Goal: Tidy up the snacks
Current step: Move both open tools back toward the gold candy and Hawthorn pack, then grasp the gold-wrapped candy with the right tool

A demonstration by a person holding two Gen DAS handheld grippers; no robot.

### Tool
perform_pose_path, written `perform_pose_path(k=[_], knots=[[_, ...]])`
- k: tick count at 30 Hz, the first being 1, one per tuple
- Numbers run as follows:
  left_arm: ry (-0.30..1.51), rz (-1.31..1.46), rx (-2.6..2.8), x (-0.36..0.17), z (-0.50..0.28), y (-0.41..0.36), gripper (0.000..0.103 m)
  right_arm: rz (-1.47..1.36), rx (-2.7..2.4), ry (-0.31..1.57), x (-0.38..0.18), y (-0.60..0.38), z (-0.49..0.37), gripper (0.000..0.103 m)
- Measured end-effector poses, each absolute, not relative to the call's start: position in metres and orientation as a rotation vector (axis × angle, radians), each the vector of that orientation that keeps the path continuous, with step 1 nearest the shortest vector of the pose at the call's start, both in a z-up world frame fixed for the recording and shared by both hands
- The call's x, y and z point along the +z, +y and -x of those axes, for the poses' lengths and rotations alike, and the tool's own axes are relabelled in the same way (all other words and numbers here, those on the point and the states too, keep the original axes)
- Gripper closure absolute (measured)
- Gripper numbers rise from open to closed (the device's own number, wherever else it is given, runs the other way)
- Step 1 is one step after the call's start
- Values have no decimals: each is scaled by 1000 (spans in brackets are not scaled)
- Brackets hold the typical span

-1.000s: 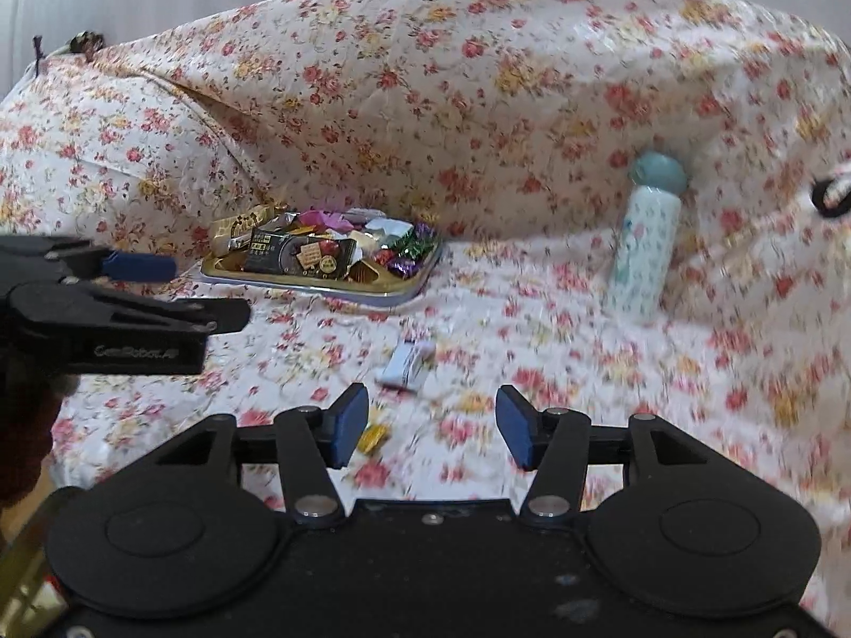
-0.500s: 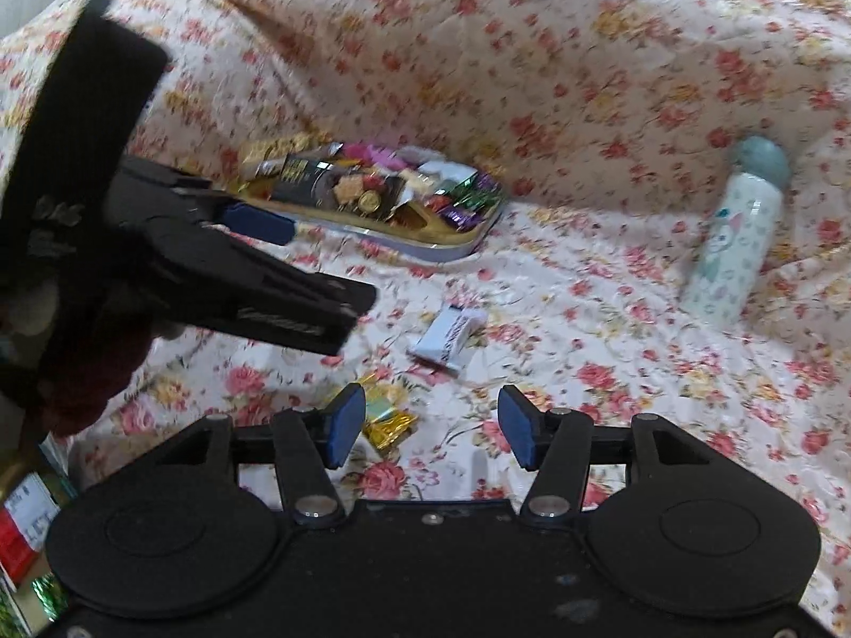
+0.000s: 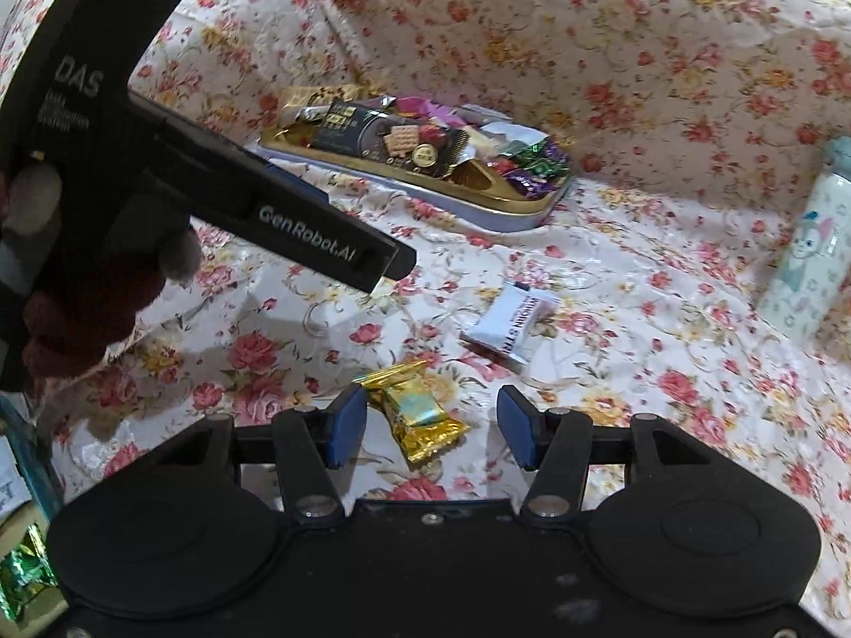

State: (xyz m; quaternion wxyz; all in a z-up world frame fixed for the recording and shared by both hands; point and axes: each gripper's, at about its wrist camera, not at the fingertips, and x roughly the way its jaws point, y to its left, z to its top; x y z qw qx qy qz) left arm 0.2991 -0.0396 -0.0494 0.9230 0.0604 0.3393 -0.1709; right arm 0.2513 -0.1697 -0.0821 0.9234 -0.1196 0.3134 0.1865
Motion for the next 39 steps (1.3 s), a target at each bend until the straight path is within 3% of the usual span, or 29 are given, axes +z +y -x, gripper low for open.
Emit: perform_pose_path(k=[3,7,9,22,39], knots=[[705,-119,-355,-50,-301,-40,27,250,398,642,-82,-169,-254,53],[702,-129,-363,-49,-300,-44,27,275,412,647,-82,-170,-255,78],[698,-137,-374,-47,-300,-47,27,276,416,646,-82,-173,-253,80],[682,-185,-455,-34,-299,-81,27,163,187,637,-83,-236,-261,82],[746,-226,-470,-58,-313,-123,27,87,63,594,-95,-258,-281,80]])
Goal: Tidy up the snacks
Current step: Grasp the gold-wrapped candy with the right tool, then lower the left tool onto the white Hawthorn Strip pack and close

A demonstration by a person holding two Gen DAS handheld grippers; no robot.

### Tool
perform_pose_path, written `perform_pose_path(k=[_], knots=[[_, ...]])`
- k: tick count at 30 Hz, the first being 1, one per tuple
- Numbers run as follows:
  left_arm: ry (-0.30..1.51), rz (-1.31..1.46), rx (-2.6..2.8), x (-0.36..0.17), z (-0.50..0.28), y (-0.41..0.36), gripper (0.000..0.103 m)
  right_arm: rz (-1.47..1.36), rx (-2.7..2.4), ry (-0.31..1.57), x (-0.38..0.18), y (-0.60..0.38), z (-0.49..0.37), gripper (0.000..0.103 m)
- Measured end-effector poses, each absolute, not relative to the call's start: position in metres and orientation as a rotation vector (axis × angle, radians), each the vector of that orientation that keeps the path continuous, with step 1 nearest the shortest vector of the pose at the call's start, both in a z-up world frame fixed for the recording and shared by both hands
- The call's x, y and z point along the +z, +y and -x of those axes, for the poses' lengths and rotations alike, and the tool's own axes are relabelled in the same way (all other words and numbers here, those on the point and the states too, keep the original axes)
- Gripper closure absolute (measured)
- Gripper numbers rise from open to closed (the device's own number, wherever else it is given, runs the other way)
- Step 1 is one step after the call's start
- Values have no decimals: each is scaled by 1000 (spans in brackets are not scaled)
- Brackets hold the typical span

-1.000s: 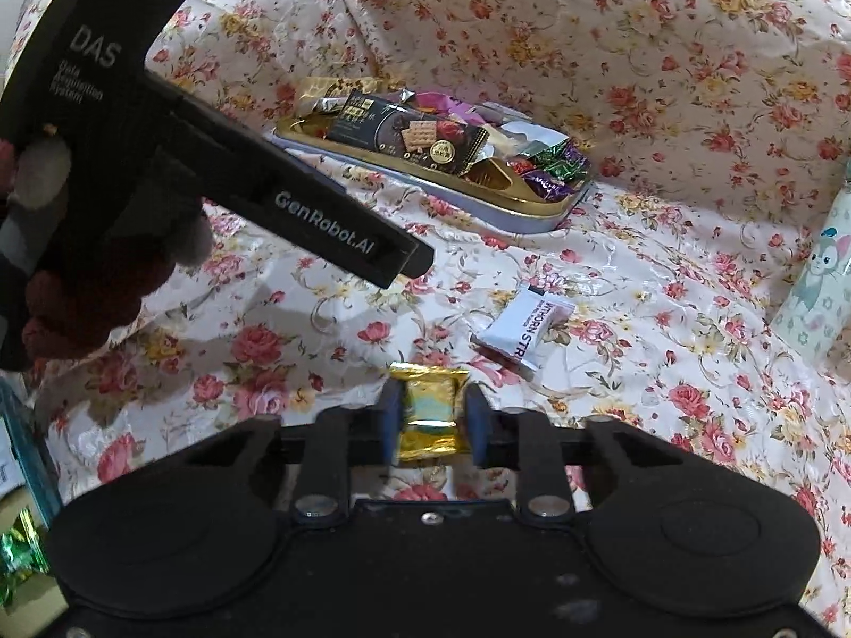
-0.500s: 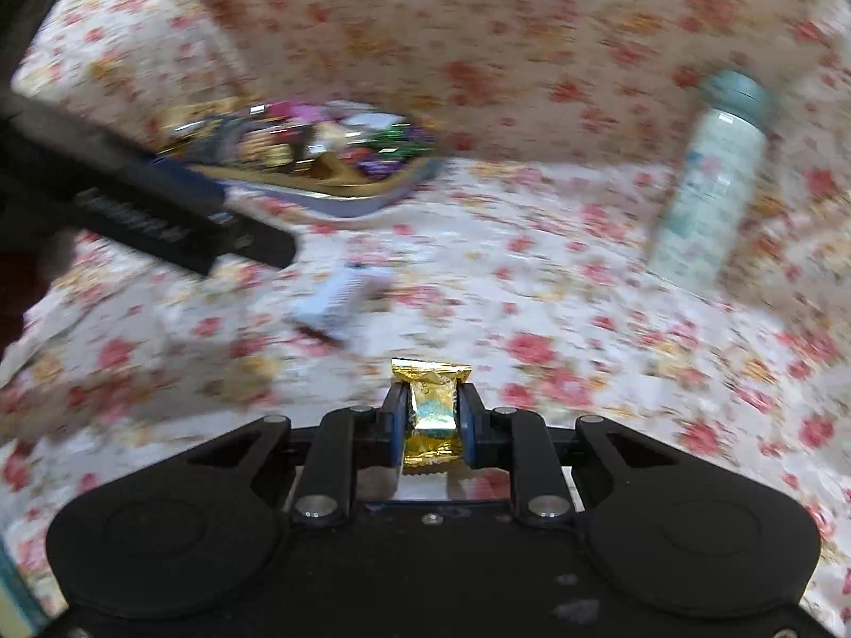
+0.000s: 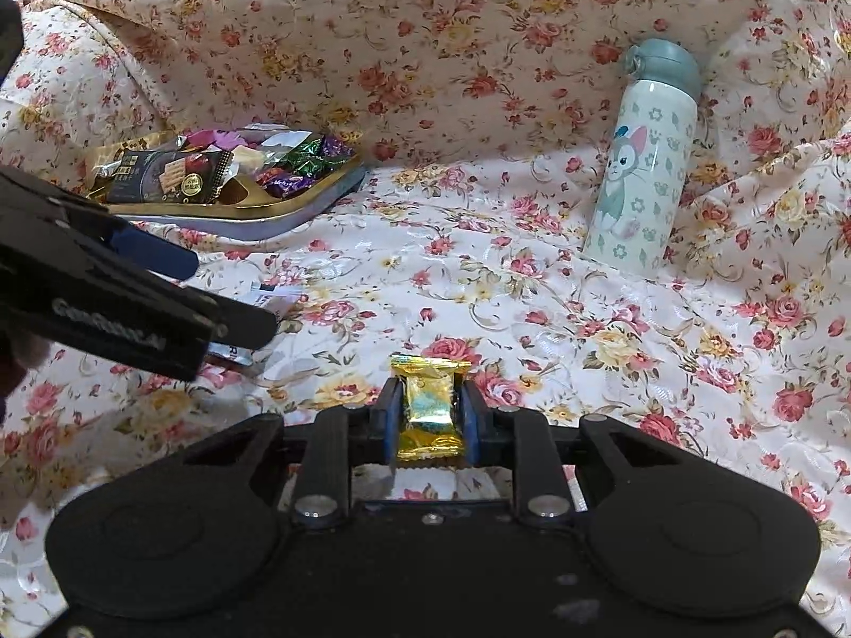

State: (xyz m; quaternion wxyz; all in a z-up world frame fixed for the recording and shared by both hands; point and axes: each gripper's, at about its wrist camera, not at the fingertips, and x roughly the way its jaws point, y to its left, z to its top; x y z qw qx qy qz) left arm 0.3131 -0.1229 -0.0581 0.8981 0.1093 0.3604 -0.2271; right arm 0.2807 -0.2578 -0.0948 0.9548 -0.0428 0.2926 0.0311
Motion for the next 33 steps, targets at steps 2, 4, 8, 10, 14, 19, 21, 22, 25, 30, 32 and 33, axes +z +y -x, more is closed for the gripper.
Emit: perform_pose_path(k=[2,4,8,10,14,19,21,22,25,30,32,33], knots=[[757,-223,-461,-62,-315,-125,27,102,58,594,-95,-255,-281,80],[767,-220,-453,-65,-317,-127,27,110,54,593,-96,-253,-280,79],[773,-205,-439,-67,-317,-127,27,107,54,593,-96,-254,-280,79],[780,-196,-434,-67,-319,-127,27,109,52,593,-96,-253,-280,79],[797,-176,-421,-66,-323,-126,27,115,49,593,-96,-253,-280,77],[816,-169,-409,-66,-326,-126,30,113,47,594,-96,-254,-281,75],[819,-173,-398,-66,-326,-127,33,116,46,593,-96,-253,-281,75],[822,-176,-396,-65,-326,-127,34,116,45,593,-97,-253,-281,75],[829,-173,-394,-63,-327,-127,42,117,44,592,-97,-253,-281,74],[834,-179,-379,-61,-325,-128,52,114,42,592,-97,-254,-281,73],[835,-176,-376,-60,-324,-126,58,114,38,592,-97,-254,-281,72],[837,-176,-374,-60,-324,-125,62,114,36,591,-97,-254,-281,72]])
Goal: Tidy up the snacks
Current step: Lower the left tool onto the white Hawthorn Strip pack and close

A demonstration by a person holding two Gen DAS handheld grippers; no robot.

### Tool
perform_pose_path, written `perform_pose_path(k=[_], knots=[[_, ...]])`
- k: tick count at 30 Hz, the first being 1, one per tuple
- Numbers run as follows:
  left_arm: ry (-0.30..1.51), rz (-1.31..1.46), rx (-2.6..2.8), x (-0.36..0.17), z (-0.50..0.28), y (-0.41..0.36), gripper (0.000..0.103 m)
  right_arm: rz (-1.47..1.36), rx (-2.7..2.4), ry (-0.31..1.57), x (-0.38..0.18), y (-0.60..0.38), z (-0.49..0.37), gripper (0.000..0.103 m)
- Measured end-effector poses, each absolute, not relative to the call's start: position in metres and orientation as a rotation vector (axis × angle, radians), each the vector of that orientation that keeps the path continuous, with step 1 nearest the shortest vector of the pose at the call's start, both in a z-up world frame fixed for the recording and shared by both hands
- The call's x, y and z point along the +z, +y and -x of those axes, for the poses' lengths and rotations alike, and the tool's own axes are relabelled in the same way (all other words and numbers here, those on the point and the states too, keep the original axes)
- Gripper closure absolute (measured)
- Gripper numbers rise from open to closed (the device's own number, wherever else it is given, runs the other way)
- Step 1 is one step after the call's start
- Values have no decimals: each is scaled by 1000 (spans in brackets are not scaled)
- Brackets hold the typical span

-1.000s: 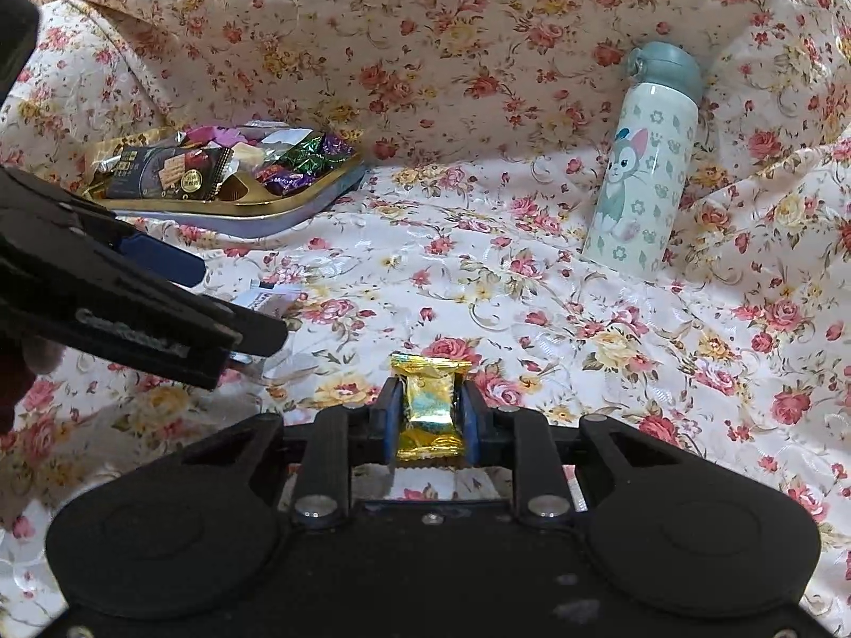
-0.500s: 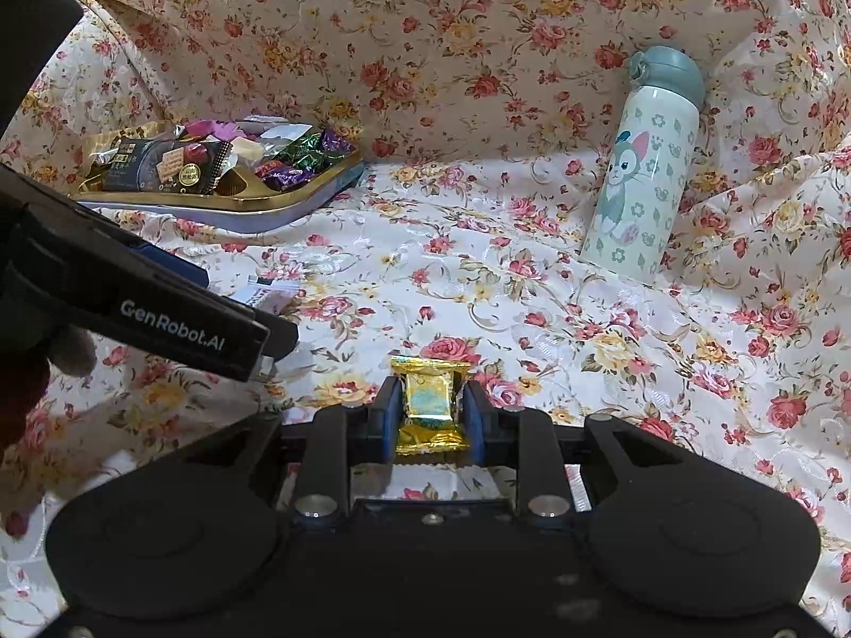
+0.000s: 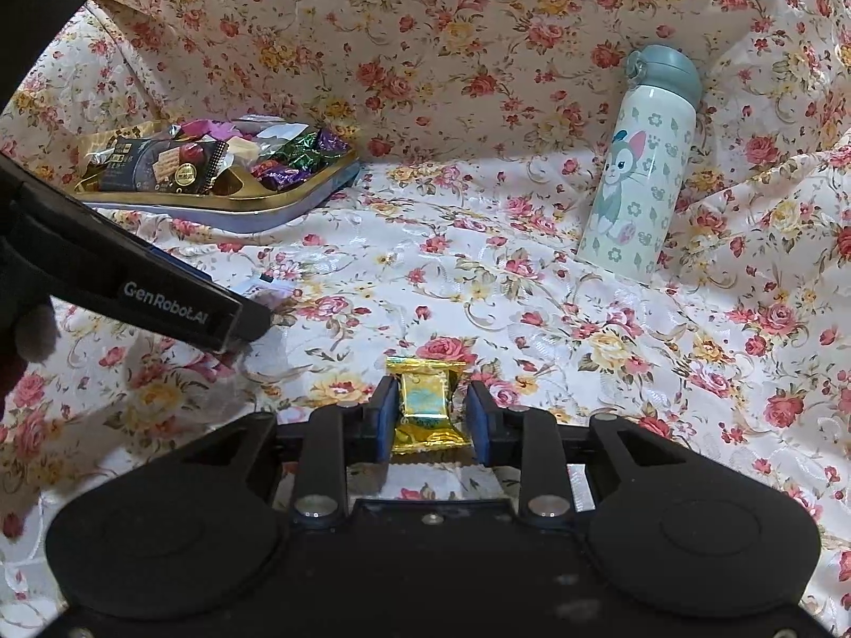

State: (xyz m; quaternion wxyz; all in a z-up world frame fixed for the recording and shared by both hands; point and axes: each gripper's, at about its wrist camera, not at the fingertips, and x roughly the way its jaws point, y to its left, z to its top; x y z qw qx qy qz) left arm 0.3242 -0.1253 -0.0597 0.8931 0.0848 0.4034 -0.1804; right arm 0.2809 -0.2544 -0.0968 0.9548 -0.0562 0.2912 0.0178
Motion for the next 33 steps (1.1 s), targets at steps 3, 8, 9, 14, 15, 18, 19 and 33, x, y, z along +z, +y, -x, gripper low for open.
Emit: perform_pose_path(k=[3,8,9,14,15,18,19,33], knots=[[844,-175,-367,-58,-324,-120,63,112,31,591,-97,-254,-281,71],[845,-176,-323,-59,-323,-102,62,112,28,591,-97,-255,-281,69],[844,-175,-318,-59,-323,-99,61,112,28,590,-97,-254,-281,69],[839,-141,-290,-61,-327,-82,56,113,26,590,-97,-255,-281,68],[840,-141,-289,-61,-328,-83,56,113,26,590,-97,-254,-281,68],[829,-187,-277,-62,-328,-89,52,114,24,590,-97,-254,-281,67],[823,-202,-267,-63,-328,-91,51,114,25,589,-97,-255,-281,67],[877,-168,-258,-62,-341,-89,47,94,22,590,-98,-256,-281,67]])
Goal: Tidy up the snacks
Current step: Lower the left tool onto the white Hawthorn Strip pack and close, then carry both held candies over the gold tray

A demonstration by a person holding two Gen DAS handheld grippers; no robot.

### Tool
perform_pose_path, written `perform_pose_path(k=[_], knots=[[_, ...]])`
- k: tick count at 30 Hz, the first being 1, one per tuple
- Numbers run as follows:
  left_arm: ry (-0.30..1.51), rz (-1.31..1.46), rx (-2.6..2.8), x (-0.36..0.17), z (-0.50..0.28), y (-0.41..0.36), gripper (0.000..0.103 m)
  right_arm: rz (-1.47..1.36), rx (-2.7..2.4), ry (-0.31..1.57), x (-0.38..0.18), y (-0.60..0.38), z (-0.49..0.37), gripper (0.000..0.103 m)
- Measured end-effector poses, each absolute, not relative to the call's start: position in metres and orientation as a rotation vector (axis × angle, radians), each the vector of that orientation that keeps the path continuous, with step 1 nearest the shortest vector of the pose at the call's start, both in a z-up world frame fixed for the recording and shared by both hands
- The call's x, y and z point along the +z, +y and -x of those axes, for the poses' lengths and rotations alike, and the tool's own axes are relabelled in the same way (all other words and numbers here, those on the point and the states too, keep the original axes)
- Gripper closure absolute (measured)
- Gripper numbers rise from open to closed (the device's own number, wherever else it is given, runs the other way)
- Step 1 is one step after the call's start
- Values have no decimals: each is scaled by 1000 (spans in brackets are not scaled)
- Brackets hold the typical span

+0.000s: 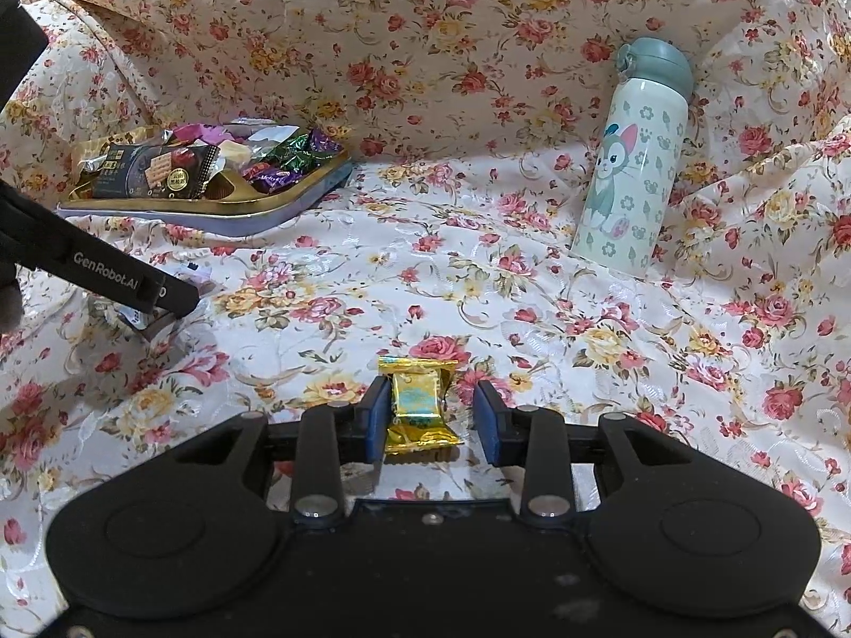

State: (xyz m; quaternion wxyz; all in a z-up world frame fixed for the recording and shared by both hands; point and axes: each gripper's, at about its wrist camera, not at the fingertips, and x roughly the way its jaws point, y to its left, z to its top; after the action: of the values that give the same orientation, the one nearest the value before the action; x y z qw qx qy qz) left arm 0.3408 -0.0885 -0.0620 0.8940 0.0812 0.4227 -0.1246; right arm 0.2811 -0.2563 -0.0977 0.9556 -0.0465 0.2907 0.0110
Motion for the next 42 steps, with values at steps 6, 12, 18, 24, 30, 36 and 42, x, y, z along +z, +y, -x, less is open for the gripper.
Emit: perform_pose_path(k=[6,12,18,24,30,36,42], knots=[[889,-169,-258,-61,-343,-89,47,99,18,589,-98,-255,-281,67],[893,-172,-260,-62,-345,-89,46,104,16,589,-98,-255,-281,67],[901,-140,-279,-59,-345,-85,73,116,8,587,-98,-253,-281,67],[910,-115,-284,-49,-333,-74,74,135,-1,583,-98,-252,-281,67],[869,-121,-264,-29,-313,-55,74,139,-1,581,-99,-252,-281,67],[852,-115,-235,-15,-288,-35,74,135,2,581,-99,-252,-281,67],[882,-77,-190,-13,-264,-15,74,135,2,581,-99,-252,-281,67]])
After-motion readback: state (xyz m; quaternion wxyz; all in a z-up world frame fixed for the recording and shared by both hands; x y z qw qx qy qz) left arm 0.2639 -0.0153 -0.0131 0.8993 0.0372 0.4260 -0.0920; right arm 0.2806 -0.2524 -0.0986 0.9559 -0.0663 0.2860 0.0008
